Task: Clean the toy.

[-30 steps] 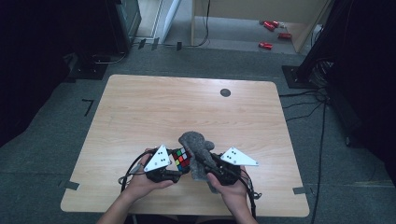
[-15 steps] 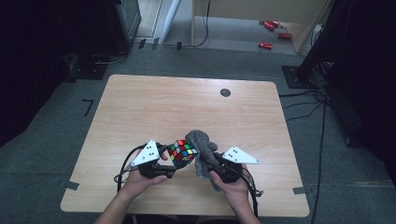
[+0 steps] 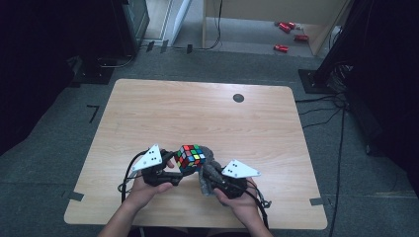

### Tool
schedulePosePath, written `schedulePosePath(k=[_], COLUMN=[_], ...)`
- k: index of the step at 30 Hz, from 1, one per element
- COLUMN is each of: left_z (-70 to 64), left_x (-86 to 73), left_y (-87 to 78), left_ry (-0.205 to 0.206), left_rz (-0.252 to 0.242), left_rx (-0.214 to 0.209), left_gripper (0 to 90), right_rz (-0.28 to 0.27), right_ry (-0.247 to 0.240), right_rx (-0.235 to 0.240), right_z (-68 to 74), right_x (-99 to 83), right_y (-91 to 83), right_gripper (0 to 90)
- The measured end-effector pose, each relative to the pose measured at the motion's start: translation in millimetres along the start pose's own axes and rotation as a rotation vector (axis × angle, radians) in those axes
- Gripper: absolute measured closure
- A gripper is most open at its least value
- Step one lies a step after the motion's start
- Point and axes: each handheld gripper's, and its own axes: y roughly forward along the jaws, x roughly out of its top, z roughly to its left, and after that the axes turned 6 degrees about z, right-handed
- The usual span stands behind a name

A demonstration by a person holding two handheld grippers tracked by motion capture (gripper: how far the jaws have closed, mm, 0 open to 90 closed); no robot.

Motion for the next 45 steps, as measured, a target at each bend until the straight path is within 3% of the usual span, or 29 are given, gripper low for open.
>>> schedulePosePath(k=[3, 5, 10, 12, 15, 19, 26, 29, 36, 39, 42, 43, 45], left_z=[-0.3, -0.4, 2.4, 3.4, 2.7, 0.5, 5.0, 5.9, -1.3, 0.1, 4.3, 5.1, 5.9], left_x=[0.2, 0.8, 1.4, 1.3, 0.8, -0.1, 2.0, 1.6, 1.4, 1.3, 1.6, 1.9, 1.7], left_y=[1.0, 0.6, -2.6, -3.2, -2.4, 0.5, -6.8, -7.2, 0.7, -1.0, -5.1, -6.0, -6.7], left_ry=[-0.007, -0.007, -0.031, -0.04, -0.029, -0.022, -0.047, -0.051, -0.019, -0.028, -0.055, -0.06, -0.059], left_rz=[-0.001, 0.0, -0.007, -0.012, -0.004, 0.013, -0.016, -0.017, 0.016, 0.016, -0.006, -0.011, -0.01], left_rx=[-0.01, -0.011, -0.003, -0.006, 0.001, 0.002, 0.009, 0.009, -0.003, 0.002, 0.0, -0.001, -0.002], left_gripper=[34.3, 34.3, 34.3, 34.3, 34.3, 34.3, 34.2, 34.3, 34.2, 34.2, 34.2, 34.2, 34.2], right_rz=[-0.061, -0.061, 0.031, 0.043, 0.003, -0.072, 0.011, 0.027, -0.063, -0.042, 0.014, 0.033, 0.05], right_ry=[-0.018, -0.04, -0.075, -0.093, -0.095, -0.053, -0.098, -0.123, -0.075, -0.076, -0.085, -0.097, -0.134], right_rx=[-0.015, -0.005, 0.037, 0.031, 0.009, -0.023, 0.025, 0.018, -0.034, -0.023, 0.03, 0.047, 0.039], right_z=[-4.5, -4.1, 2.3, 5.3, 2.9, -3.4, 7.4, 10.7, -1.4, 1.6, 6.4, 8.9, 14.0], right_x=[4.6, 3.5, -6.0, -6.6, -2.5, 1.2, -6.9, -6.8, -0.9, -4.7, -8.8, -10.0, -11.0], right_y=[-10.5, -9.4, 6.7, 9.0, 2.4, -7.2, 8.3, 10.2, -4.1, 0.9, 9.7, 12.9, 16.0], right_gripper=[74.1, 74.1, 73.8, 73.7, 73.4, 73.1, 73.0, 72.7, 72.7, 73.2, 73.1, 73.0, 73.0])
